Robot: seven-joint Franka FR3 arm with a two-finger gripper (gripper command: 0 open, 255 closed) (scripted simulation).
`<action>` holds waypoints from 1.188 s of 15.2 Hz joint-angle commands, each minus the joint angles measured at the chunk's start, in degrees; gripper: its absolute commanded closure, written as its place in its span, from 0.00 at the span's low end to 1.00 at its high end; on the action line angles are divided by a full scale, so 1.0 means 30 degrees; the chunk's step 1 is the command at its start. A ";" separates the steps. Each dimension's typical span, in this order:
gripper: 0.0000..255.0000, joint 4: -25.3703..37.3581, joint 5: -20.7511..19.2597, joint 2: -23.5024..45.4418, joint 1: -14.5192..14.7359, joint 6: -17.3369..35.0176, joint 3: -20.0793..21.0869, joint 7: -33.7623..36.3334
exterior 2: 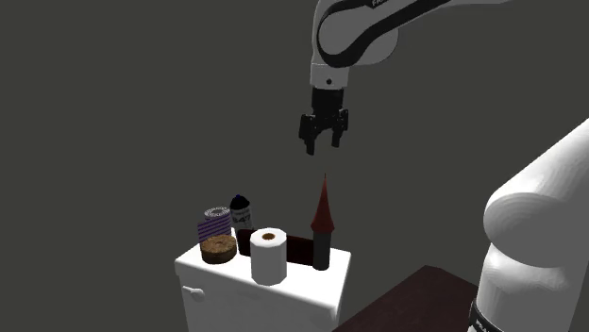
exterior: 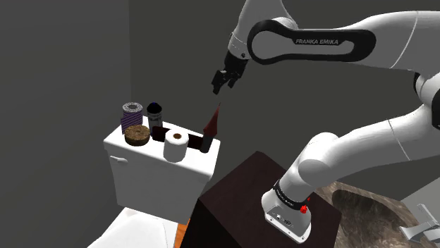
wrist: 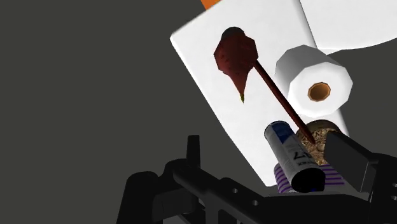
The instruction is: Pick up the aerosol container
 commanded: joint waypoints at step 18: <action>0.00 0.5254 -0.7564 1.2656 -0.0664 0.8964 0.3846 0.9294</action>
